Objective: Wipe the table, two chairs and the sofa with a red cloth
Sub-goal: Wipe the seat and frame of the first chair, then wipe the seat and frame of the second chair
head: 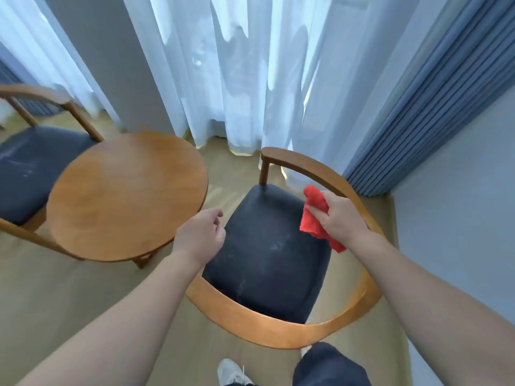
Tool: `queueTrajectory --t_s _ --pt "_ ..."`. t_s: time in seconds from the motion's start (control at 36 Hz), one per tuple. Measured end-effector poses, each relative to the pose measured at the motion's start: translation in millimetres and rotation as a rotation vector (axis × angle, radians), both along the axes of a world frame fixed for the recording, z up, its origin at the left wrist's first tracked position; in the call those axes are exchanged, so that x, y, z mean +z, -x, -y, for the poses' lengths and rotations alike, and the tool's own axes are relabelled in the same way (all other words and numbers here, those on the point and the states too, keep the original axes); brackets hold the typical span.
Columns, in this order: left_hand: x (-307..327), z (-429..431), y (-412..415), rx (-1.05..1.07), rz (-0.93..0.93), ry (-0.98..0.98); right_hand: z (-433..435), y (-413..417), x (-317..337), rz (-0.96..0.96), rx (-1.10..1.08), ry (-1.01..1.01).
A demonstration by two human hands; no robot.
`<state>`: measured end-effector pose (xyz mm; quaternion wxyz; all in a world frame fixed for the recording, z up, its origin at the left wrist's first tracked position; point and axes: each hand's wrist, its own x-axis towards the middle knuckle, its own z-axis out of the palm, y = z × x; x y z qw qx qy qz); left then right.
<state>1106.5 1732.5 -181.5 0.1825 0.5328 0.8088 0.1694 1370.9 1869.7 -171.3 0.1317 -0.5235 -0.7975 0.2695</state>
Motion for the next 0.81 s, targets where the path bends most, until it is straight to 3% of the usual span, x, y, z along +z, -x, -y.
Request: queueTrajectory --t_s 0.22,0.36,0.53,0.67,0.81 --pt "75 24 5 0.036 0.007 -0.194 13 68 90 -0.198 0.243 -0.032" --pt "106 51 -1 0.081 -0.051 -0.329 33 101 125 -0.262 0.394 0.062" --pt "121 91 -12 0.070 -0.166 -0.411 72 135 134 -0.265 0.655 0.159" --pt "112 132 -6 0.112 -0.206 -0.492 107 154 129 -0.318 0.748 0.352" --pt "109 165 19 0.042 -0.298 -0.517 135 184 117 -0.222 0.867 0.459"
